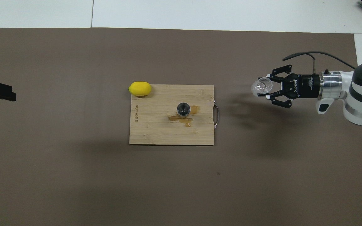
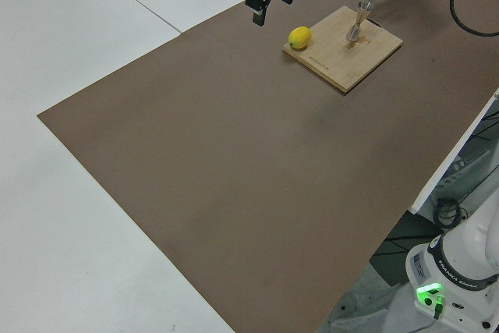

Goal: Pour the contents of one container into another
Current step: 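Carry the clear cup back beside the board with the right gripper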

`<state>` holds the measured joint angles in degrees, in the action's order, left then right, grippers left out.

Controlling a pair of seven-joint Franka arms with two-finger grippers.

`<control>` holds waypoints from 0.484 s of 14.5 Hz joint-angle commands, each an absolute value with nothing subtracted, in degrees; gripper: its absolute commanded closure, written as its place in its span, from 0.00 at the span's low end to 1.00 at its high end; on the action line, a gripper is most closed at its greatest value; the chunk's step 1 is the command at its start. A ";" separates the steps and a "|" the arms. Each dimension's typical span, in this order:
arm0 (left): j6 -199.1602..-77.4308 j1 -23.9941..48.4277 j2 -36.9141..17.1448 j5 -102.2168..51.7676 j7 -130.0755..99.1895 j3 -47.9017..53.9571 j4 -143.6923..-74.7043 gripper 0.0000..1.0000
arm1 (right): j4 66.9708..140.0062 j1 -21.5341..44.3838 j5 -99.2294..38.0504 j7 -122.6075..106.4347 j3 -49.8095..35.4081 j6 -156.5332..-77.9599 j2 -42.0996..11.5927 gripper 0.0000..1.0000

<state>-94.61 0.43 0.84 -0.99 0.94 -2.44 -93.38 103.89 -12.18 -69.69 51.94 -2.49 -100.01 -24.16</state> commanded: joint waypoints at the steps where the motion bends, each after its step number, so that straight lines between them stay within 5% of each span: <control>1: -94.30 0.79 1.67 -0.18 0.26 -2.37 -93.60 0.00 | 105.03 -13.89 -71.46 46.51 -3.16 -98.44 -25.83 1.00; 7: -94.22 0.88 1.67 -0.09 0.53 -2.37 -93.52 0.00 | 110.82 -14.15 -72.95 38.33 -3.08 -102.56 -27.33 1.00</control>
<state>-94.61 0.46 1.11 -0.99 0.94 -2.25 -93.38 108.38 -13.26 -71.19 40.87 -2.46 -101.41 -28.41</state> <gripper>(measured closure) 0.000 0.493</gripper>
